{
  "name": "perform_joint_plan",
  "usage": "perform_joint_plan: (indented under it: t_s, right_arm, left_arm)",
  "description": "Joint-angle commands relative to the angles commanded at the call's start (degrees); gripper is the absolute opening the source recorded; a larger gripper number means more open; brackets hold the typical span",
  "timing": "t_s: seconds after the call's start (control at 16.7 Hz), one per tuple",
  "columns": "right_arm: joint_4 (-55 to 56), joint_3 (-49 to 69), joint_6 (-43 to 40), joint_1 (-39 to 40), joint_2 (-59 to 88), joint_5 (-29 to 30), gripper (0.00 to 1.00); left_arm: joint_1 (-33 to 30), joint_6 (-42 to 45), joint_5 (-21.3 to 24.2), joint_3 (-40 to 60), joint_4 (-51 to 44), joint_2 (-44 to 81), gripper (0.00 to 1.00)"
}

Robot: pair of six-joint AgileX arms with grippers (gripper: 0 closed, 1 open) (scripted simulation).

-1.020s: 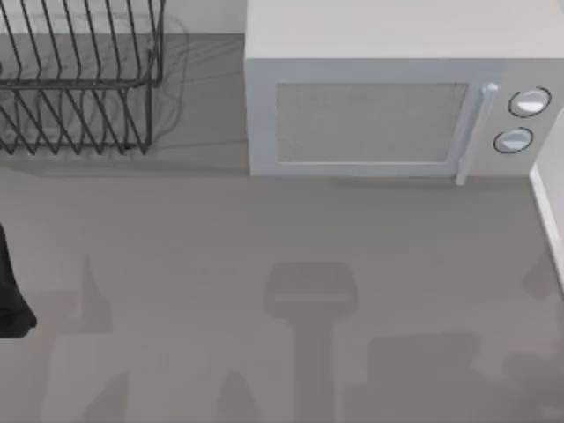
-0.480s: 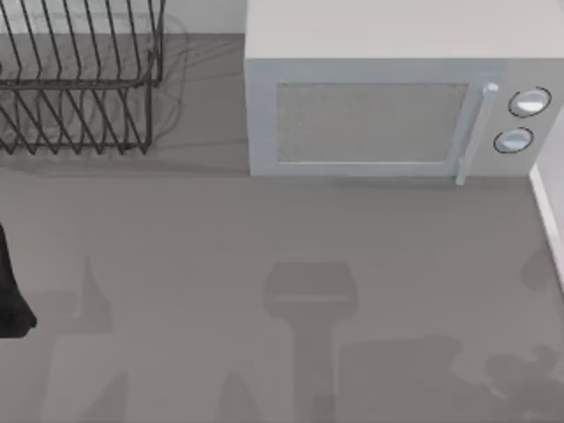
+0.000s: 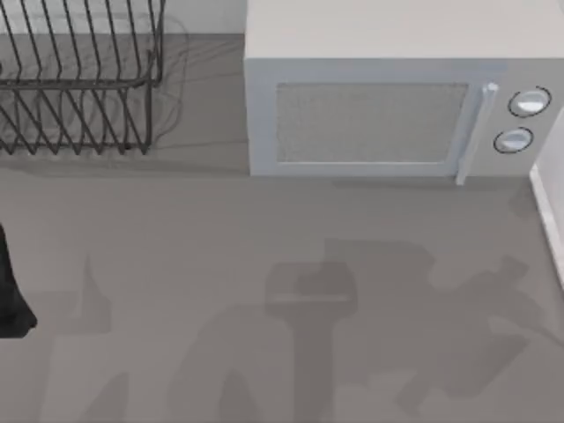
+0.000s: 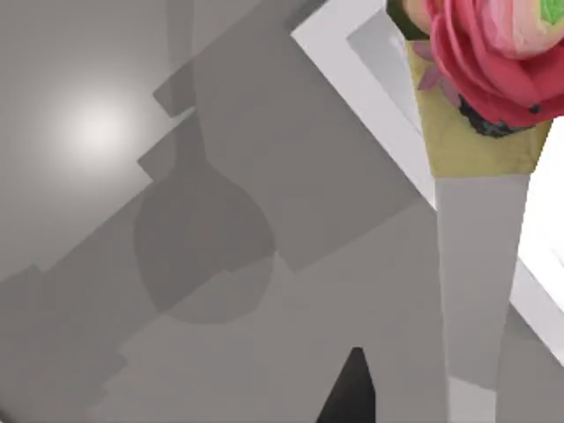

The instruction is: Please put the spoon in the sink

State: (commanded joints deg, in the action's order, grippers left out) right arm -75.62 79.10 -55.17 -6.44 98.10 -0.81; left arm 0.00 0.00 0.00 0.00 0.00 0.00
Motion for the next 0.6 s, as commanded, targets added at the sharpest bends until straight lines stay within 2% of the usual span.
perform_joint_plan:
  t_s: [0.6]
  right_arm:
    - [-17.52,62.53,-0.95,-1.52,42.59,0.39,0.00]
  left_arm:
    - [0.00,0.00,0.00,0.00,0.00,0.00,1.00]
